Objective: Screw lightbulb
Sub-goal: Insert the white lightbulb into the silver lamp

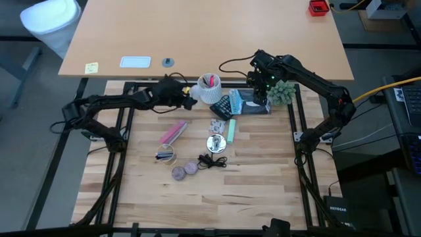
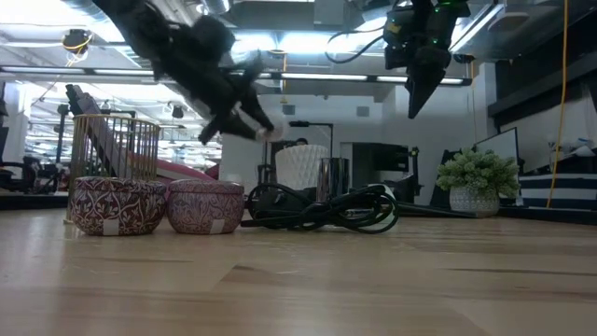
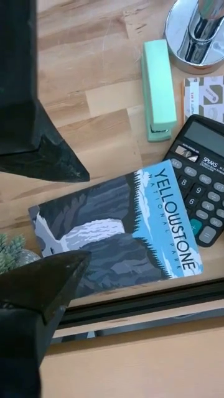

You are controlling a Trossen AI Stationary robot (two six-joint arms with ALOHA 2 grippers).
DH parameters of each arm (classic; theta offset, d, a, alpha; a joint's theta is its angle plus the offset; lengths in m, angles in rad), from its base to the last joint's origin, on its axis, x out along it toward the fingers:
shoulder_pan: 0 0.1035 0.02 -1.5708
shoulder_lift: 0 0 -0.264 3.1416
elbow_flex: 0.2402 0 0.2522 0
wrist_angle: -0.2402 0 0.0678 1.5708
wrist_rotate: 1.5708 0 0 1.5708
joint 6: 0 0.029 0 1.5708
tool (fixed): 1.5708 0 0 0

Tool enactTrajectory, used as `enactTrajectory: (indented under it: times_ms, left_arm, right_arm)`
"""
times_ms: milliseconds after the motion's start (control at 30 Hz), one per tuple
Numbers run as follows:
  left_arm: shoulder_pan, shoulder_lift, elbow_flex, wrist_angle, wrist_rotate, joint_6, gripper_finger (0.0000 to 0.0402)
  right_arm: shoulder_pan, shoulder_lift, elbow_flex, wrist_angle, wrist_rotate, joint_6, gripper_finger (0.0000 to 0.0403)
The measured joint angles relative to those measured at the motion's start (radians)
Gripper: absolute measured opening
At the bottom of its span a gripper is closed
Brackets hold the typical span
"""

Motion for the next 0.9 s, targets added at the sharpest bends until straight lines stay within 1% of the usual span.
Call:
enactTrajectory:
  times_ms: [100,200,267,367,433,567,700,800,900]
  left_arm:
    - [-0.018,-0.049,0.0,0.001,0.0,0.004,0.0132]
    - [-0.057,-0.087,0.0,0.002,0.001,0.034,0.0133]
    - [-0.095,-0.099,0.0,0.005,0.0,0.053,0.0133]
    - [-0.174,-0.099,0.0,0.004,-0.026,0.081,0.0133]
    - [-0.24,-0.093,-0.003,0.017,-0.075,0.097,0.0133]
    - [-0.373,-0.084,-0.007,0.022,-0.224,0.118,0.0133]
    - [-0.502,-0.084,-0.006,0.134,-0.382,0.208,0.0133]
    - [-0.584,-0.077,-0.006,0.233,-0.49,0.297,0.0133]
    - [-0.643,-0.06,-0.006,0.304,-0.563,0.373,0.0134]
  right_arm:
    - [0.0,0.0,0.0,0.0,-0.025,-0.001,0.0195]
    - [0.0,0.0,0.0,0.0,-0.087,-0.005,0.0195]
    - [0.0,0.0,0.0,0.0,-0.159,-0.018,0.0195]
    - [0.0,0.0,0.0,0.001,-0.309,-0.042,0.0195]
    - [0.0,0.0,0.0,0.001,-0.42,-0.073,0.0195]
    - [0.0,0.0,0.0,0.0,-0.62,-0.14,0.0195]
    - [0.0,-0.001,-0.027,0.004,-0.772,-0.207,0.0195]
    - [0.0,-0.001,-0.083,0.012,-0.853,-0.236,0.0195]
    - [0.0,-0.001,-0.144,0.057,-0.867,-0.235,0.0195]
